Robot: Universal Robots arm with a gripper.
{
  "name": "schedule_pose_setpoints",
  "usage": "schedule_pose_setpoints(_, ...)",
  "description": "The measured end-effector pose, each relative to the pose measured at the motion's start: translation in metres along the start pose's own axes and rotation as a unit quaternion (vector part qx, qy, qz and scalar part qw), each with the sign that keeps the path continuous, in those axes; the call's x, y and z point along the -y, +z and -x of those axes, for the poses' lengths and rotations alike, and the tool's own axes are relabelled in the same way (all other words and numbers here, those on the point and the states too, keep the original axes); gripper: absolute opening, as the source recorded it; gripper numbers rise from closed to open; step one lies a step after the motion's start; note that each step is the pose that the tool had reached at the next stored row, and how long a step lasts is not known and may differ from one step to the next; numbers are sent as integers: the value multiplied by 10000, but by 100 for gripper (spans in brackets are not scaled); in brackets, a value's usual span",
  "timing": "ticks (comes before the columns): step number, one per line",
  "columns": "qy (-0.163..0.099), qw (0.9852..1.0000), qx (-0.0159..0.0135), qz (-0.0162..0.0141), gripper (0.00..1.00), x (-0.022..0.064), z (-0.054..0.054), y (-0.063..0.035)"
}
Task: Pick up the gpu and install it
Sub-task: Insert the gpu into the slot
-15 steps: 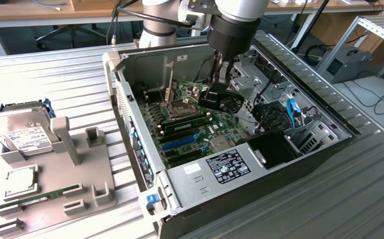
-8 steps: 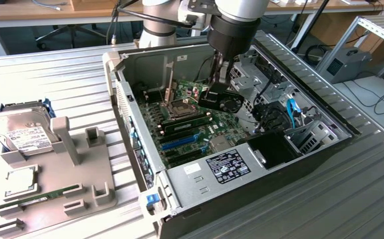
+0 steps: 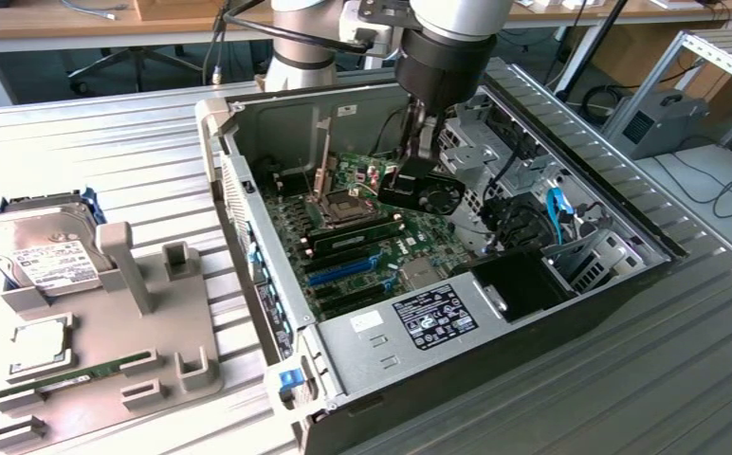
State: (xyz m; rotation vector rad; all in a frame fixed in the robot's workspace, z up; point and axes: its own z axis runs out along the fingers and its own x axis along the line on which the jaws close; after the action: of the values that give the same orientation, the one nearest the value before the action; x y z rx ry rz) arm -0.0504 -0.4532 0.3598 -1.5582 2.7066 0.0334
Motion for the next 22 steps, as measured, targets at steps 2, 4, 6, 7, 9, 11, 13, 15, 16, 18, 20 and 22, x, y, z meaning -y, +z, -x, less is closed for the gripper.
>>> schedule_pose_setpoints(2, -7, 10000, 0, 0, 26, 0, 0, 0)
schedule_pose_setpoints(4, -16, 10000, 0, 0, 26, 1, 0, 0)
schedule_pose_setpoints(6, -25, 10000, 0, 1, 26, 1, 0, 0)
schedule_pose_setpoints(7, -29, 10000, 0, 1, 26, 1, 0, 0)
schedule_pose_setpoints(9, -37, 10000, 0, 1, 26, 1, 1, 0)
schedule_pose_setpoints(11, -47, 10000, 0, 1, 26, 1, 1, 0)
schedule_pose_setpoints(13, -56, 10000, 0, 1, 26, 1, 1, 0)
schedule_pose_setpoints(15, -75, 10000, 0, 2, 26, 1, 1, 0)
schedule_pose_setpoints(16, -90, 10000, -1, 2, 26, 1, 1, 0)
schedule_pose_setpoints(18, -124, 9999, -1, 3, 26, 1, 1, 0)
schedule_pose_setpoints(20, -159, 9999, -1, 4, 26, 1, 1, 0)
schedule_pose_setpoints(22, -205, 9998, -2, 5, 26, 1, 1, 0)
